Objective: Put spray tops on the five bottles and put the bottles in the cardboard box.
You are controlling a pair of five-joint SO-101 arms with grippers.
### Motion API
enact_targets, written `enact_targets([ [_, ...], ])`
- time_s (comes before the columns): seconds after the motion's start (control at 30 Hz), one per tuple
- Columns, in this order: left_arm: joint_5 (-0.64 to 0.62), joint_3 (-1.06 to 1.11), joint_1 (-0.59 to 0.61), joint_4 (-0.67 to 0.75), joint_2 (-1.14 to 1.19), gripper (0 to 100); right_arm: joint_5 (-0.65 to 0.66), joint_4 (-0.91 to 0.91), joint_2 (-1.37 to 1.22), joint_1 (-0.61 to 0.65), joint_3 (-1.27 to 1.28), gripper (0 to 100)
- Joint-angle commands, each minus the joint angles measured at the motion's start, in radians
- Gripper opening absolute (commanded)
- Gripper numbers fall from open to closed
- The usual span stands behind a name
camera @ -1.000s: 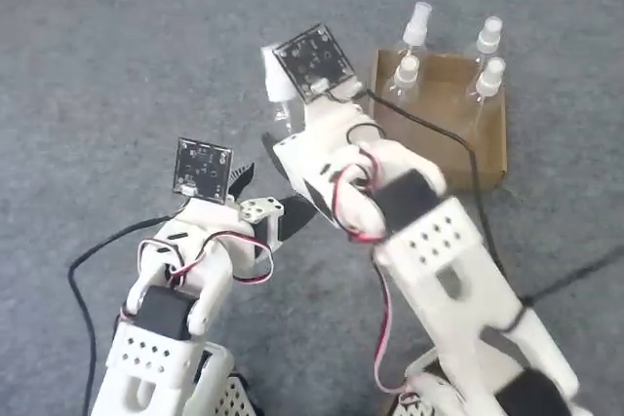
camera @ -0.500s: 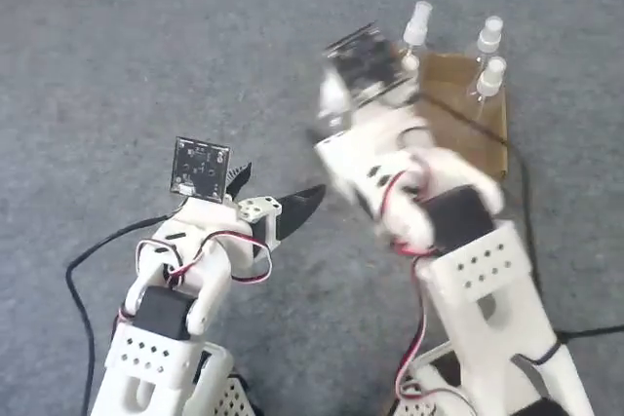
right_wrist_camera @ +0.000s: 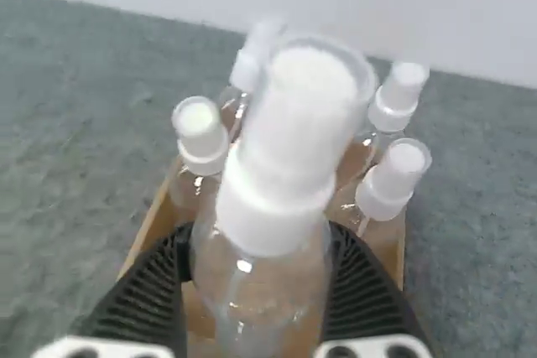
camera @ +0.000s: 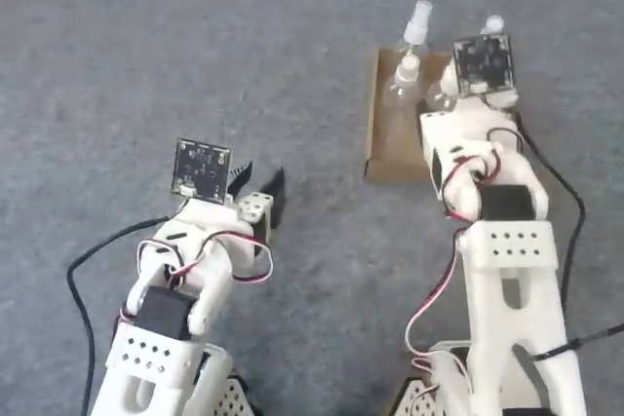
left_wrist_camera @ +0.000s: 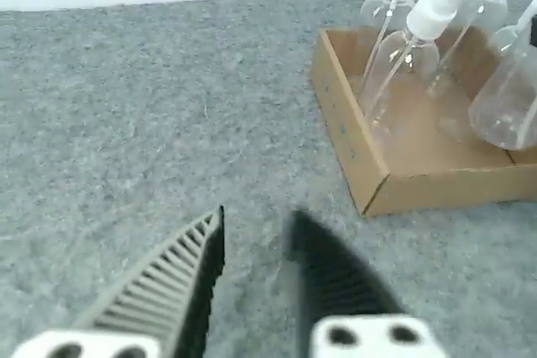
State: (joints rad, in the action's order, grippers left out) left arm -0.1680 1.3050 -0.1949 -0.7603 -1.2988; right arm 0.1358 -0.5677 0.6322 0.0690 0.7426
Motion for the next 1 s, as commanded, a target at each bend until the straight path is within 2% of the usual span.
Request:
enact_targets([
  [0.0,-0.005,0.001,0.005,0.048,-0.020,2,-0.017,0.142,0.036,-0.024,0.032,0.6],
  [0.37,-0.005,0.039,0.005,0.106,-0.018,1,-0.017,0.354,-0.159,-0.018,0.066,0.6],
  [0.63,-0.005,0.039,0.005,0.106,-0.018,1,-0.095,0.395,-0.259,-0.019,0.064,0.6],
  [0.97,-0.005,0.039,0.005,0.104,-0.018,1,-0.092,0.404,-0.395,-0.021,0.026,0.6],
])
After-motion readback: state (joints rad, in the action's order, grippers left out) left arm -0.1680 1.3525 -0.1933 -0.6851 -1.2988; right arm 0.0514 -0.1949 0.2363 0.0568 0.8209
